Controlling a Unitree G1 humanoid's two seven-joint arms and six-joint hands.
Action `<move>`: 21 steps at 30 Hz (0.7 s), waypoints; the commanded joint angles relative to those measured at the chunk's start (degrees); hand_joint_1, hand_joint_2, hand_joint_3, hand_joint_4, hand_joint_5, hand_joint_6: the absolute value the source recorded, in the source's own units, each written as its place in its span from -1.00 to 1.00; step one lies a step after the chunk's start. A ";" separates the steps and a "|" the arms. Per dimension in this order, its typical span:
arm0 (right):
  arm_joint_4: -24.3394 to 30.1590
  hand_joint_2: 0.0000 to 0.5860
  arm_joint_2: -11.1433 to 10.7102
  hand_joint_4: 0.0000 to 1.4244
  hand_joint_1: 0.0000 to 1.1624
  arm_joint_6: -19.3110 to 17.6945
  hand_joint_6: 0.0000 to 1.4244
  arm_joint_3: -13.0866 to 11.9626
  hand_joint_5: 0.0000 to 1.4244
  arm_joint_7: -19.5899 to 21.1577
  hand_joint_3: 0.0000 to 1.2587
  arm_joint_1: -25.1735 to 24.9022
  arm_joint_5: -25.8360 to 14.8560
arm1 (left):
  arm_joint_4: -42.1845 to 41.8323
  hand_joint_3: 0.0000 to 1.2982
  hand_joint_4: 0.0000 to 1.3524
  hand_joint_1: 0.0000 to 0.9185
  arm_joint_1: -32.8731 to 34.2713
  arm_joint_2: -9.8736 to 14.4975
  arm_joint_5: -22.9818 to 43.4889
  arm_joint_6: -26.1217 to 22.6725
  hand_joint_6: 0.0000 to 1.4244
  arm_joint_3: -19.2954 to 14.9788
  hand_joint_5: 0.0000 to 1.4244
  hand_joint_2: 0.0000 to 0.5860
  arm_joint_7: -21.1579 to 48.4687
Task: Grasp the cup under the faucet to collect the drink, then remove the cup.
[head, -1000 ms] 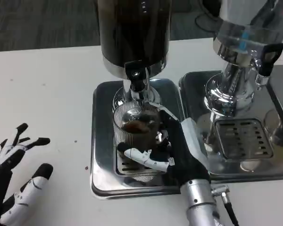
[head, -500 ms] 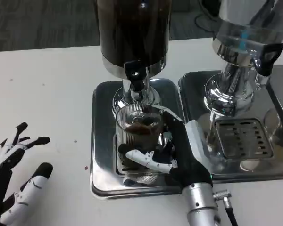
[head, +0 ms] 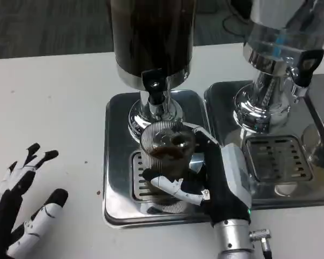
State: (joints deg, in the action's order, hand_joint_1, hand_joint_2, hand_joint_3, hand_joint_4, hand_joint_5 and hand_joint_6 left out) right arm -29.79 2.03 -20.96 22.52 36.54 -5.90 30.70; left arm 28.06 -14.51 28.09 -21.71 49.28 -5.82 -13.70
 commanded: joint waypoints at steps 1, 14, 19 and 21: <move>2.63 -0.24 0.35 -0.08 0.52 -3.78 0.84 0.02 0.26 2.81 -0.33 0.71 1.55 | 0.56 -0.77 -1.00 -1.00 1.01 0.62 -0.71 -0.26 -1.00 0.75 -0.92 -0.25 0.74; 10.47 -0.24 -2.67 -0.06 0.52 -4.27 0.86 -0.32 0.30 0.77 -0.25 6.34 2.91 | -7.81 -1.00 -1.00 -1.00 0.21 4.52 -6.97 -10.94 -1.00 3.26 -1.00 -0.51 6.08; 15.52 -0.24 -4.33 -0.04 0.52 -5.28 0.85 0.14 0.30 -0.17 -0.23 9.63 4.17 | -11.81 -1.00 -1.00 -1.00 -1.31 5.00 -9.01 -14.52 -1.00 3.78 -1.00 -0.58 6.86; 16.49 -0.23 -4.79 -0.04 0.51 -5.32 0.85 -0.33 0.30 -1.67 -0.23 10.51 2.87 | -12.98 -1.00 -1.00 -1.00 -1.78 5.03 -9.15 -15.51 -1.00 3.92 -1.00 -0.64 7.07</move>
State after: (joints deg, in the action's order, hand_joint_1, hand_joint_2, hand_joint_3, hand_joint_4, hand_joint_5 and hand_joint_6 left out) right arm -16.10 -2.65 -23.77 22.63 35.67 4.19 34.52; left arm 16.66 -15.50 32.38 -30.10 34.92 -2.50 -7.44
